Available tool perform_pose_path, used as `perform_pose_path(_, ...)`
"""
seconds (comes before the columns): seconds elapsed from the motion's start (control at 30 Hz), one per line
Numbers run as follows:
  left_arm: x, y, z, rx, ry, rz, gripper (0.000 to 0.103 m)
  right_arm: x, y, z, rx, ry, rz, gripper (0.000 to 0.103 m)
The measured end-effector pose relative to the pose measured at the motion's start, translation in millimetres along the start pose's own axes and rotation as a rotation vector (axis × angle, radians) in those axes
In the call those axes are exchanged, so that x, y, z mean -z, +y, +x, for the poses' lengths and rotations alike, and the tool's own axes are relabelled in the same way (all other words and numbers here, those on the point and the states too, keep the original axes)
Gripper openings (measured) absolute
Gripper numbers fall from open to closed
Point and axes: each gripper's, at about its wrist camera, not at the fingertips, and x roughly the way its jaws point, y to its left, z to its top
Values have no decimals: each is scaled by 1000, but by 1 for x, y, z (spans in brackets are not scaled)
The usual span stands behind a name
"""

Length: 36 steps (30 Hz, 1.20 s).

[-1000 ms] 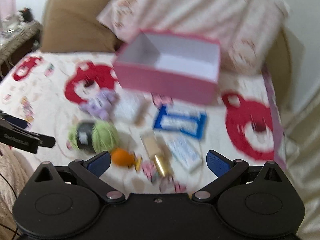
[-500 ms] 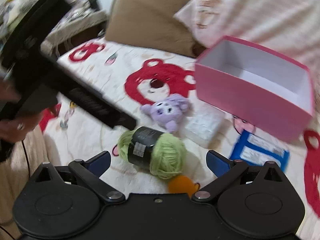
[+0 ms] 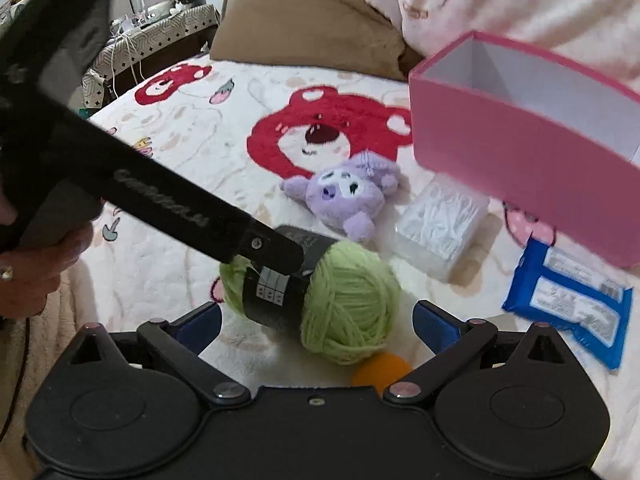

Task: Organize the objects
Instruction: 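Reach the left tool to the green yarn ball and close on it, then carry the yarn ball with the left tool into the pink box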

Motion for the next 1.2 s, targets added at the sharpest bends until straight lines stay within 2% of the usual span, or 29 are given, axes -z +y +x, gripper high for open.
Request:
perform_pose_path(0.13, 5, 3, 4, 44, -18, -24, 63, 4, -4, 17, -17, 22, 32, 102)
perform_pose_path(0.2, 9, 4, 7, 46, -28, -30, 63, 6, -8, 25, -20, 28, 64, 97)
perform_pose_path(0.27, 12, 3, 9, 48, -49, -18, 63, 7, -10, 32, -30, 38, 98, 92)
perform_pose_path(0.33, 14, 0, 7, 104, -98, 20, 63, 6, -10, 31, -41, 21, 145, 91)
perform_pose_path(0.37, 15, -3, 5, 106, -116, 30, 64, 5, -10, 30, -44, 15, 156, 91)
perform_pose_path(0.47, 15, -8, 4, 117, -101, 47, 64, 5, -8, 28, -36, 3, 170, 90)
perform_pose_path(0.57, 17, -6, 0, 156, -91, 21, 64, 7, -1, 21, -8, 0, 143, 88)
perform_pose_path(0.67, 17, -9, -13, 189, -104, 18, 64, 6, 7, 6, 28, -38, 87, 87)
perform_pose_path(0.87, 3, -32, -44, 282, -169, 11, 63, 1, 2, -43, 107, -139, 53, 87)
perform_pose_path(1.0, -20, -56, -66, 313, -175, 26, 62, -12, -3, -77, 159, -186, 14, 87)
perform_pose_path(1.2, -55, -99, -99, 351, -212, 118, 62, -37, -20, -129, 214, -246, 23, 87)
